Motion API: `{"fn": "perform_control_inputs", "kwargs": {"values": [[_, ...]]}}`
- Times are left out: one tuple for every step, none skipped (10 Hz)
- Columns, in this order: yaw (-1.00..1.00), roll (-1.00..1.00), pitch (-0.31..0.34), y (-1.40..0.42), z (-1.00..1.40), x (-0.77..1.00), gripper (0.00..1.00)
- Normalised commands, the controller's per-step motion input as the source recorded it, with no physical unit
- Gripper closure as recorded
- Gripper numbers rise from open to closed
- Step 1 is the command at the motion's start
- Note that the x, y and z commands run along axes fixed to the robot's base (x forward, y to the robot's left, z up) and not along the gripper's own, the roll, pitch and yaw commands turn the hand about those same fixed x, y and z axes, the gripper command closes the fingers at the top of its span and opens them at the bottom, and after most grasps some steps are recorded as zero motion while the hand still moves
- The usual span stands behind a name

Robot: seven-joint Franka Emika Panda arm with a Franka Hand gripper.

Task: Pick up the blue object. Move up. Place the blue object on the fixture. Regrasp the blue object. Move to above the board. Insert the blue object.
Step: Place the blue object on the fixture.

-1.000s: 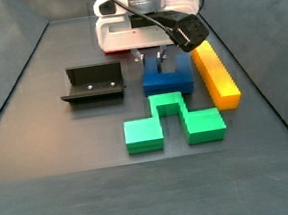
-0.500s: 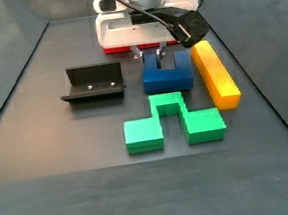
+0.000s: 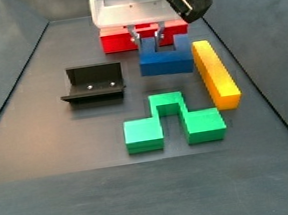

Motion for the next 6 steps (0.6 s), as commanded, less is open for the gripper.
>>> {"fn": "perform_control_inputs", "kwargs": {"values": [[0.00, 0.00, 0.000, 0.00, -0.05, -0.08, 1.00], [0.00, 0.00, 0.000, 0.00, -0.06, -0.09, 1.00], [0.00, 0.00, 0.000, 0.00, -0.05, -0.07, 1.00], [0.00, 0.00, 0.000, 0.00, -0.05, -0.08, 1.00], [0.00, 0.00, 0.000, 0.00, -0.06, -0.11, 1.00], [0.00, -0.10, 0.000, 0.06, 0.00, 0.00, 1.00]]}}
